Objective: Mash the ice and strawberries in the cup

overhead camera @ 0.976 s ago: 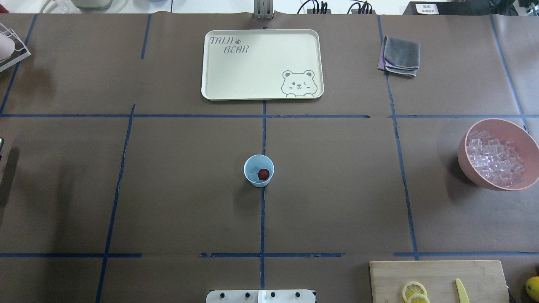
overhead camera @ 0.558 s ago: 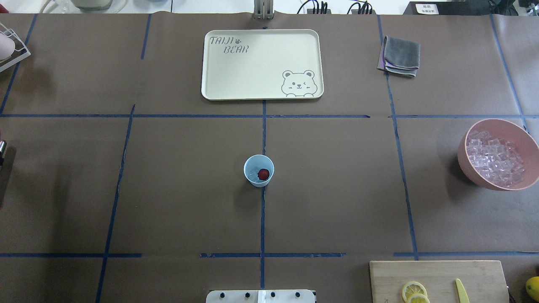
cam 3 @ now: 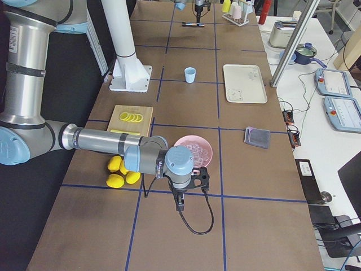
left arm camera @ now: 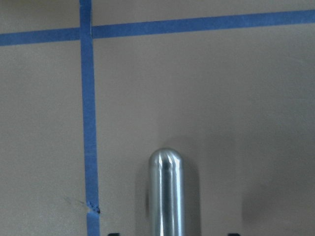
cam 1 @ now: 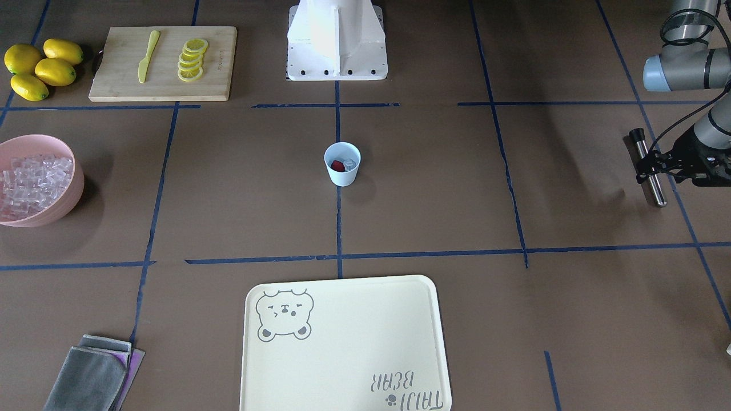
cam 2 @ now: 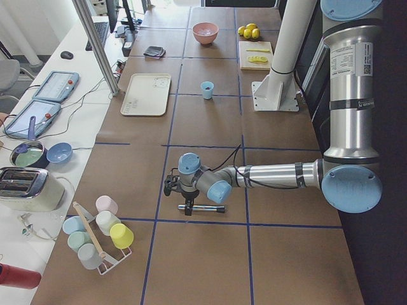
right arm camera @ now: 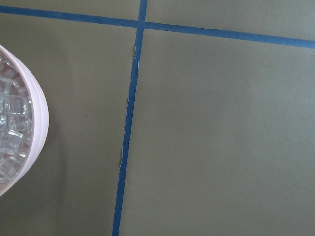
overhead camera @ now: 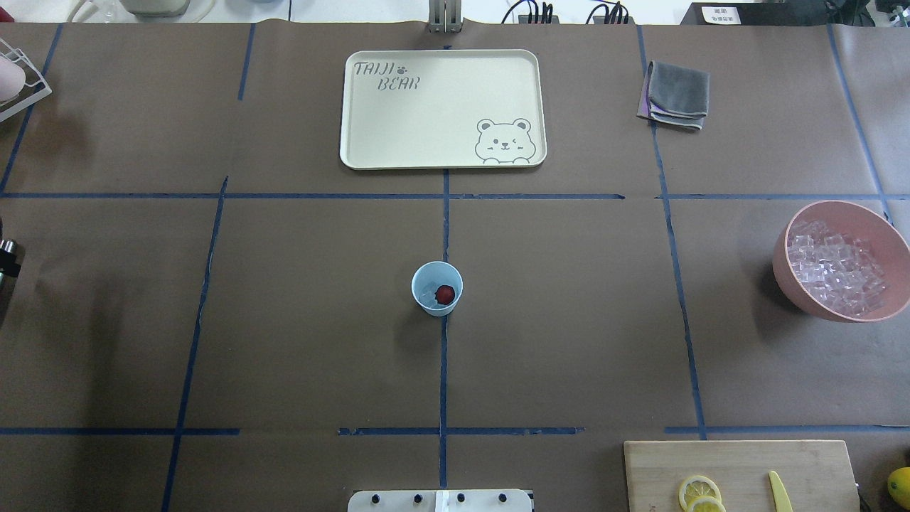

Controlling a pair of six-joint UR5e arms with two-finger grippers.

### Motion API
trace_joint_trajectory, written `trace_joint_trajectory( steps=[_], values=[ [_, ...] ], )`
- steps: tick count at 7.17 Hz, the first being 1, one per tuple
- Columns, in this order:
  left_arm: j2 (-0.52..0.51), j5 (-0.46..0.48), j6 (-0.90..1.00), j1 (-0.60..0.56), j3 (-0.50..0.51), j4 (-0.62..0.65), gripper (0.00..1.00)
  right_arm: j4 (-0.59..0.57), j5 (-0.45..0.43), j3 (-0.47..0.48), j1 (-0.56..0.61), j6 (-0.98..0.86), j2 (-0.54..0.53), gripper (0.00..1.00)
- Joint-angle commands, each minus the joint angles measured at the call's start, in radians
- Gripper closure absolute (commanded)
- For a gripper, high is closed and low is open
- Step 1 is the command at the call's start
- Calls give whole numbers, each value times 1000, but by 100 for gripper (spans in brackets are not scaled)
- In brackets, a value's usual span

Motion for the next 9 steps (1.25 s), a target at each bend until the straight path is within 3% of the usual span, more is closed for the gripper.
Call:
trace_joint_trajectory(
  steps=[1, 2, 3, 5, 6, 7, 9],
  values=[
    [19, -46, 99, -33, -76, 19, 0, 0, 0, 2, 0, 1, 1, 0],
    [21, -113, 201, -118, -88, 75, 0, 0, 0, 2, 0, 1, 1, 0],
    [22, -118, 327, -186, -131, 191, 0, 0, 0, 4, 0, 1, 2, 1],
    [12, -122, 645, -391, -238, 587, 0, 0, 0, 4, 0, 0, 2, 0],
    [-8, -149, 715, -482, -253, 744, 0, 0, 0, 4, 0, 0, 2, 0],
    [15, -219, 717, -524, -253, 754, 0, 0, 0, 2, 0, 0, 2, 0],
    [32, -224, 714, -524, -244, 668, 0, 0, 0, 4, 0, 0, 2, 1]
  ],
)
